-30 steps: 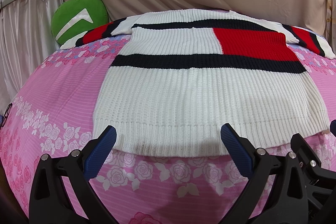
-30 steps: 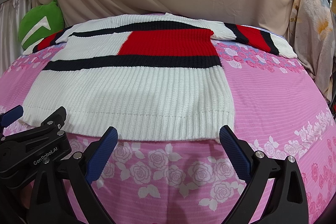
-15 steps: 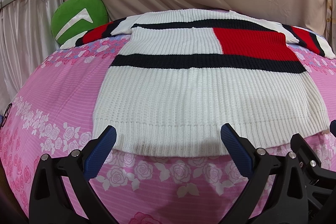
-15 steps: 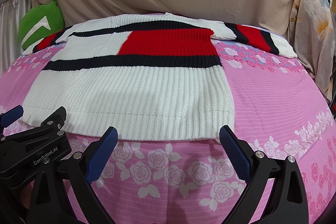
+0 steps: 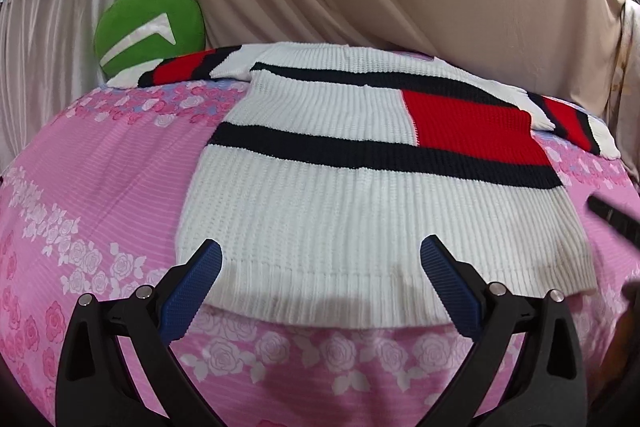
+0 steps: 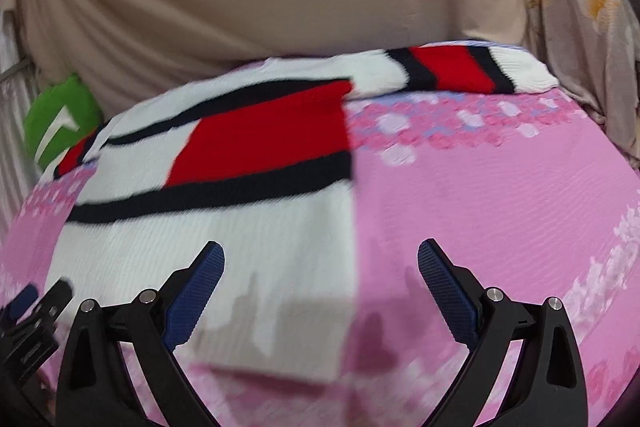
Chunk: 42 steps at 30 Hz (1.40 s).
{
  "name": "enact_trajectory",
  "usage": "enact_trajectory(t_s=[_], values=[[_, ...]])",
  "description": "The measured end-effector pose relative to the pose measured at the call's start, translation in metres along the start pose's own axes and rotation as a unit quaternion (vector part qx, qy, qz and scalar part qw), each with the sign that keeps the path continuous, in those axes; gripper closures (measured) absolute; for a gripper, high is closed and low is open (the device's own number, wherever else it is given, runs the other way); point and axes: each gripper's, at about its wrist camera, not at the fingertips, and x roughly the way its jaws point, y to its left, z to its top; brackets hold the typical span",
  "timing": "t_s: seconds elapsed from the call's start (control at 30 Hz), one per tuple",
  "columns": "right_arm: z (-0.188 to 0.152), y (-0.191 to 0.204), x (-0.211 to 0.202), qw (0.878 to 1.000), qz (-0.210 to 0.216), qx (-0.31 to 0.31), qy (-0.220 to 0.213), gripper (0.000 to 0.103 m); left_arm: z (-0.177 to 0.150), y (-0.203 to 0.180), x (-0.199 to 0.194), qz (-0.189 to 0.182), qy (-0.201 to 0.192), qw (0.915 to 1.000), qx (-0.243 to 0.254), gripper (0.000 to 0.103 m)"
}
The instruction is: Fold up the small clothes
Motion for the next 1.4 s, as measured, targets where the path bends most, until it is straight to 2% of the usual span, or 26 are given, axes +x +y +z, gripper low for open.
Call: enact_trajectory(t_s=[0.07,0.13,0.23,0.33,0.4,0.47,0.53,0.57,0.6,0.63,0.67,0.7,0.77,0.87,0.93,1.03,1.1,1.17,1.23,1.27,1.3,1.33,1.4], values=[[0.030,-0.044,0.017,0.998,-0.027,0.037,-0.031,0.007,0.009,0.007,0.007,-0.012,0.017,0.9997,-0.014,0.006],[0.062,-0.090,0.041,0.995,-0.056,0.075,-0.043,0.007,0.017,0.014,0.010,-0.009,0.017,0.9995,-0.023,0.006],[0.104,-0.147,0.080,0.990,-0.086,0.109,-0.037,0.011,0.028,0.020,0.016,0.011,0.014,0.9998,-0.012,0.005],[0.142,-0.197,0.123,0.984,-0.114,0.132,-0.025,0.021,0.037,0.029,0.023,0.048,0.011,0.9987,-0.011,0.005],[0.156,-0.224,0.147,0.978,-0.130,0.162,-0.010,0.023,0.043,0.035,0.030,0.055,0.016,0.9983,-0.009,0.005],[0.164,-0.252,0.169,0.971,-0.129,0.201,0.006,0.025,0.047,0.040,0.037,0.059,0.026,0.9979,-0.010,0.005],[0.167,-0.268,0.187,0.967,-0.113,0.227,0.024,0.032,0.051,0.046,0.042,0.055,0.028,0.9979,-0.016,0.005],[0.167,-0.273,0.195,0.965,-0.104,0.238,0.032,0.042,0.053,0.048,0.045,0.050,0.032,0.9981,-0.016,0.005],[0.168,-0.277,0.202,0.963,-0.096,0.250,0.036,0.058,0.056,0.049,0.049,0.048,0.036,0.9981,-0.017,0.005],[0.172,-0.277,0.204,0.963,-0.090,0.253,0.030,0.063,0.059,0.051,0.052,0.048,0.037,0.9980,-0.017,0.005],[0.177,-0.274,0.206,0.964,-0.082,0.253,0.027,0.082,0.062,0.051,0.055,0.049,0.036,0.9980,-0.016,0.005],[0.185,-0.267,0.207,0.964,-0.082,0.250,0.026,0.092,0.065,0.052,0.058,0.049,0.036,0.9981,-0.014,0.005],[0.208,-0.236,0.197,0.972,-0.064,0.224,-0.005,0.095,0.074,0.053,0.063,0.045,0.033,0.9984,-0.011,0.005],[0.244,-0.148,0.170,0.988,0.020,0.145,-0.056,0.095,0.093,0.053,0.070,0.041,0.020,0.9989,-0.011,0.005],[0.258,-0.064,0.154,0.990,0.099,0.071,-0.074,0.096,0.106,0.051,0.074,0.033,0.012,0.9993,-0.013,0.005],[0.247,0.063,0.148,0.977,0.205,-0.031,-0.049,0.096,0.127,0.046,0.085,0.003,0.009,0.9998,-0.020,0.005],[0.216,0.148,0.160,0.959,0.266,-0.098,-0.009,0.095,0.140,0.041,0.093,-0.026,0.012,0.9992,-0.028,0.005],[0.179,0.208,0.180,0.940,0.303,-0.148,0.041,0.092,0.154,0.037,0.105,-0.053,0.017,0.9977,-0.038,0.005],[0.141,0.242,0.203,0.927,0.314,-0.182,0.099,0.088,0.165,0.034,0.121,-0.078,0.028,0.9953,-0.048,0.005],[0.122,0.250,0.206,0.923,0.311,-0.193,0.114,0.088,0.168,0.033,0.128,-0.088,0.035,0.9940,-0.054,0.005],[0.110,0.251,0.207,0.921,0.309,-0.202,0.121,0.088,0.172,0.033,0.136,-0.098,0.043,0.9925,-0.059,0.005],[0.112,0.243,0.209,0.923,0.304,-0.205,0.119,0.088,0.175,0.035,0.147,-0.103,0.053,0.9909,-0.069,0.005],[0.114,0.222,0.200,0.929,0.299,-0.191,0.103,0.084,0.179,0.040,0.161,-0.114,0.062,0.9878,-0.086,0.005]])
